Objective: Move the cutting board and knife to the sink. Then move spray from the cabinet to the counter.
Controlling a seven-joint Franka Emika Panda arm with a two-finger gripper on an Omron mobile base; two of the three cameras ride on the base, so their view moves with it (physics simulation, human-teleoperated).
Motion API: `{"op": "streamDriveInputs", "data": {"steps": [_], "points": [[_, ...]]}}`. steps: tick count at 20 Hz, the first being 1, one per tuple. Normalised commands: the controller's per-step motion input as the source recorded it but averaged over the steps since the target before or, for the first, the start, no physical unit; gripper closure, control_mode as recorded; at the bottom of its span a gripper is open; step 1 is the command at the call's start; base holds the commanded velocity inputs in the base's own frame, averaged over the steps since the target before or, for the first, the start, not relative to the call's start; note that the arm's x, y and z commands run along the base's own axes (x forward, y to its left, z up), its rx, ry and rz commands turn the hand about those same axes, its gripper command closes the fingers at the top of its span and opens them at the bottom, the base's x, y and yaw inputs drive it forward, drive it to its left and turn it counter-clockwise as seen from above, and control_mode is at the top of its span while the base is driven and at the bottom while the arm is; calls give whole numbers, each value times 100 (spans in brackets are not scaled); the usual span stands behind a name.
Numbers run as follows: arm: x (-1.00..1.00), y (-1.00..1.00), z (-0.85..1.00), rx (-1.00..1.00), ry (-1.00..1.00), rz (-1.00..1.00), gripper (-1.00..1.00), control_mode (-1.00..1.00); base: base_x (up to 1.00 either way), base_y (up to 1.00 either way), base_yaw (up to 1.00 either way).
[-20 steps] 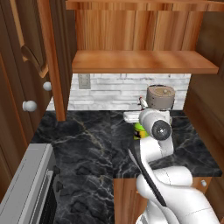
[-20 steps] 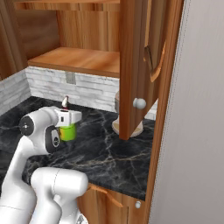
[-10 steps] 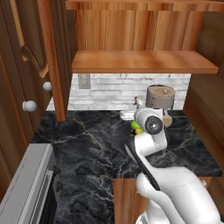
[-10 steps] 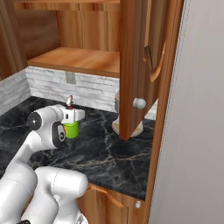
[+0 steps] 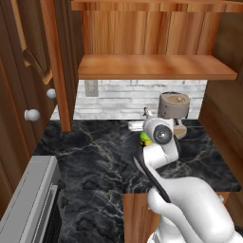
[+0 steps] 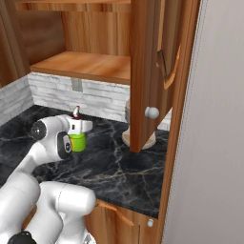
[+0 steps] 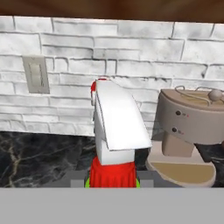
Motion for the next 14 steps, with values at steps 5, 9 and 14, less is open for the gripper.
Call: {"op": "streamDriveInputs", "data": {"steps": [5,9,14], "points": [[0,0,-46,0,-1,0,100,-100,0,0,0],[0,0,-59,0,0,0,100,-100,0,0,0],[4,-2,-66,0,0,0,100,-100,0,0,0]]}}
